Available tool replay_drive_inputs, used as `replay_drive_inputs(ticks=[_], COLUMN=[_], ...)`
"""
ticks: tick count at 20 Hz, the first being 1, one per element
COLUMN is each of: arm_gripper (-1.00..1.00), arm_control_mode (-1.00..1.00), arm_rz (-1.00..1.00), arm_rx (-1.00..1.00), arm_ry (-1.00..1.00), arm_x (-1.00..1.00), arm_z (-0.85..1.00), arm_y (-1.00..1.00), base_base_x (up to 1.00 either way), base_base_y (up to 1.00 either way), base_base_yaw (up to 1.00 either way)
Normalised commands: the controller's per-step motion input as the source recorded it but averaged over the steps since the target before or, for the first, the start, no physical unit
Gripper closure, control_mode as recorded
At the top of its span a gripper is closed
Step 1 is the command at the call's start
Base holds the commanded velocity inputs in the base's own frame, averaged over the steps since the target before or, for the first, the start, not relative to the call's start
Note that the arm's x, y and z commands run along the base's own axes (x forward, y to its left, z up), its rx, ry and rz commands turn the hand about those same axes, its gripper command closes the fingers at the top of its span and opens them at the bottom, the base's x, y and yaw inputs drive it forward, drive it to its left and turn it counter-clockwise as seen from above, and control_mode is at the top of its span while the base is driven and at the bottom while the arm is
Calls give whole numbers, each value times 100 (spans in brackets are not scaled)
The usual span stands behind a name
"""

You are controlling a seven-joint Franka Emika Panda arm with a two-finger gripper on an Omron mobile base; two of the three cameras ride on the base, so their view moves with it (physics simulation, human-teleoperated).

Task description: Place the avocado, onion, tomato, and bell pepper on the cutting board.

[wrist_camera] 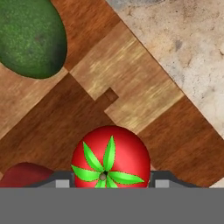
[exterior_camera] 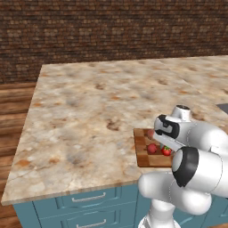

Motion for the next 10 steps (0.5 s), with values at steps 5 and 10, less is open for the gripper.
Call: replay_drive_inputs(ticks=[5, 10], arm_gripper=[-100, -100], arm_control_mode=[-100, -100], arm_rz=[-4, -8], arm_rx=[0, 0], arm_ry=[-3, 0], arm_x=[-7, 0], arm_z=[3, 24], arm_y=[-2, 0], base_base_x=[0, 0], base_base_y=[0, 0], base_base_yaw=[0, 0])
